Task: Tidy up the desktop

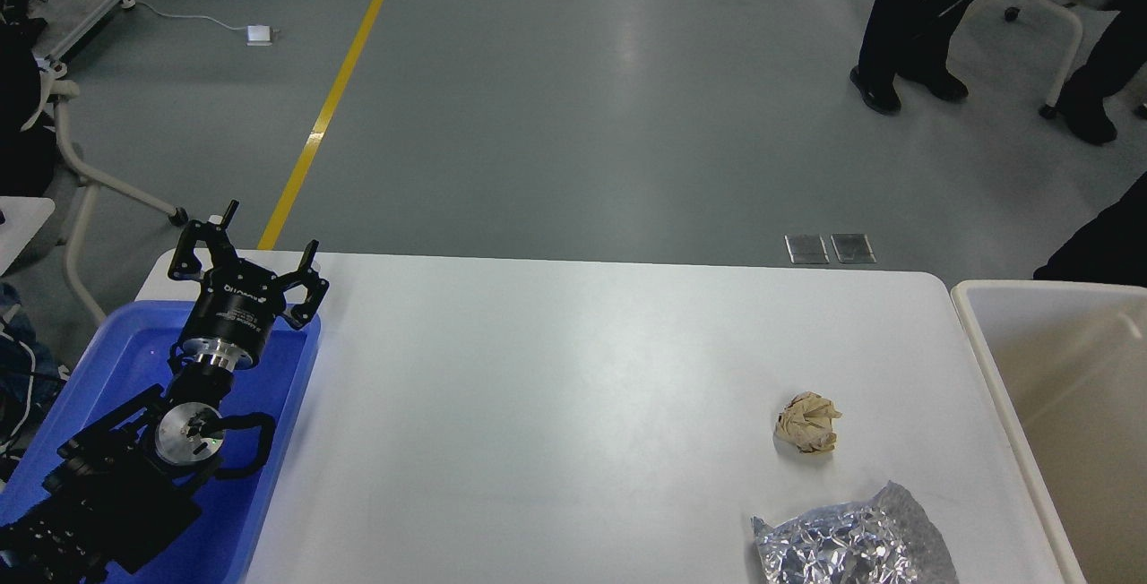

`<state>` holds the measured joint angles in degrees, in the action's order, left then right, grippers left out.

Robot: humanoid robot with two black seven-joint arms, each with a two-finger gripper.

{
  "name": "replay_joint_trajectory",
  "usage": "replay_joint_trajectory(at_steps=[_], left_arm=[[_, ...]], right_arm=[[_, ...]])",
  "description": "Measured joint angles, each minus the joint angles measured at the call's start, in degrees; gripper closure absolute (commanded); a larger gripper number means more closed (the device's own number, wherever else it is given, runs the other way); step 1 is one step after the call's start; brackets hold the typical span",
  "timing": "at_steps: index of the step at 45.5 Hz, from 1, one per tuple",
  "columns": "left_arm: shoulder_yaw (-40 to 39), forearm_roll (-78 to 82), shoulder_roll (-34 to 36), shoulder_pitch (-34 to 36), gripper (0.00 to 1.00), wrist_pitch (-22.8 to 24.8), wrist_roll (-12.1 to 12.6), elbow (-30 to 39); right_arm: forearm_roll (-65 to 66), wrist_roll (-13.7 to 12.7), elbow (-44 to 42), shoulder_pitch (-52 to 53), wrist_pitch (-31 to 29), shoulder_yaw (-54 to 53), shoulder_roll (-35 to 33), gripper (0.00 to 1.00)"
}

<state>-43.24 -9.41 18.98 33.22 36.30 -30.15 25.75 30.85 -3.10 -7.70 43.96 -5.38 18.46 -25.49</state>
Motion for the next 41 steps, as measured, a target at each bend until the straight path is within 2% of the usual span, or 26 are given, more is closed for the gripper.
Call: replay_joint_trajectory(at_steps=[12,31,33,36,41], left_arm=[[0.00,0.00,0.00,0.00,0.00,0.00,0.00,0.00],[0.00,0.01,0.00,0.00,0.00,0.00,0.00,0.00],[0.00,0.00,0.00,0.00,0.00,0.00,0.00,0.00],[0.00,0.00,0.00,0.00,0.00,0.00,0.00,0.00],[0.00,0.00,0.00,0.00,0.00,0.00,0.00,0.00]], right_arm=[[-2.61,-0.36,-0.26,-5.28,2.22,-0.38,3.52,1.00],[-3.55,-0.47,-0.28,-7.56,3.08,-1.48,5.33,1.00],[-3.58,-0.47,-0.23,-7.63,3.19,-1.50,5.39,0.88],[-3.63,-0.41,-0.16,-7.71,3.60,-1.52,5.46,0.60],[-3.66,-0.35,-0.03,-7.77,5.09,-1.31,5.53,0.24]])
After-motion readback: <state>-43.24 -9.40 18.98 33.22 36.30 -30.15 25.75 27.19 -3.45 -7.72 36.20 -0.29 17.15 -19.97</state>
